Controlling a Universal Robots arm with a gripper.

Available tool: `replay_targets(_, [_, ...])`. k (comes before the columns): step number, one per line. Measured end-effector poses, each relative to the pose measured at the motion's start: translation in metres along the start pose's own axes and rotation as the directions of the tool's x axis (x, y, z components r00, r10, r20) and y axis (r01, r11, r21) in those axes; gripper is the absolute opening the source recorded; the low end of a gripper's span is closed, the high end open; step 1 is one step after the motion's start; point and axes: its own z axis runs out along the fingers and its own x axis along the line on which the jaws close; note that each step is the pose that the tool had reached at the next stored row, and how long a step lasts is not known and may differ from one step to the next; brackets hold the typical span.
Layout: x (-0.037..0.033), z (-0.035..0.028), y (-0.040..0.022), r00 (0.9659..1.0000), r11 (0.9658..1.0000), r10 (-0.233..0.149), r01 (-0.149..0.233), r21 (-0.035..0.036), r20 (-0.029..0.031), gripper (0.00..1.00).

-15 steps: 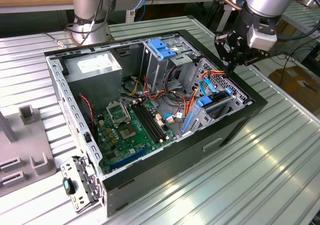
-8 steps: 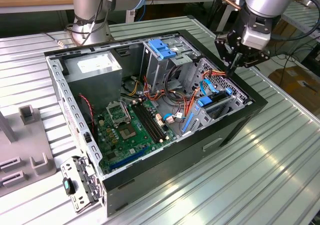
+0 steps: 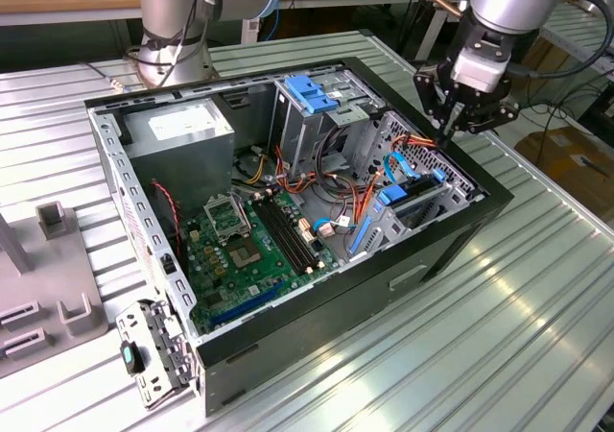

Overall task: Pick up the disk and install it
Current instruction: 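Insert the second disk wire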

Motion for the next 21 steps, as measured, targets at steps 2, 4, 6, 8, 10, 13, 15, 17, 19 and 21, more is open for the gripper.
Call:
replay_targets(2, [0.0000,0.0002,0.0000,0.9996,0.9996,0.030,-0.030,-0.0021,-0.0048,0.16])
replay_targets(4, [-0.0001,0.0007,0.0001,0.9957,0.9958,0.092,-0.092,-0.0060,-0.0152,0.16])
replay_targets(6, [-0.0001,0.0009,0.0002,0.9909,0.9911,0.133,-0.133,-0.0084,-0.0224,0.16])
replay_targets(8, [-0.0001,0.0011,0.0002,0.9846,0.9850,0.172,-0.172,-0.0103,-0.0293,0.16])
replay_targets(10, [-0.0001,0.0014,0.0003,0.9764,0.9769,0.213,-0.213,-0.0119,-0.0364,0.16])
replay_targets(13, [-0.0001,0.0018,0.0003,0.9616,0.9624,0.270,-0.271,-0.0138,-0.0471,0.16])
replay_targets(15, [-0.0001,0.0017,0.0004,0.9570,0.9578,0.286,-0.287,-0.0141,-0.0491,0.16])
replay_targets(17, [0.0011,0.0017,0.0012,0.9560,0.9563,0.292,-0.292,-0.0107,-0.0288,0.16])
replay_targets(19, [0.0020,0.0018,0.0016,0.9553,0.9554,0.295,-0.295,-0.0095,-0.0217,0.16])
replay_targets(21, [0.0032,0.0018,0.0022,0.9541,0.9542,0.299,-0.299,-0.0093,-0.0202,0.16])
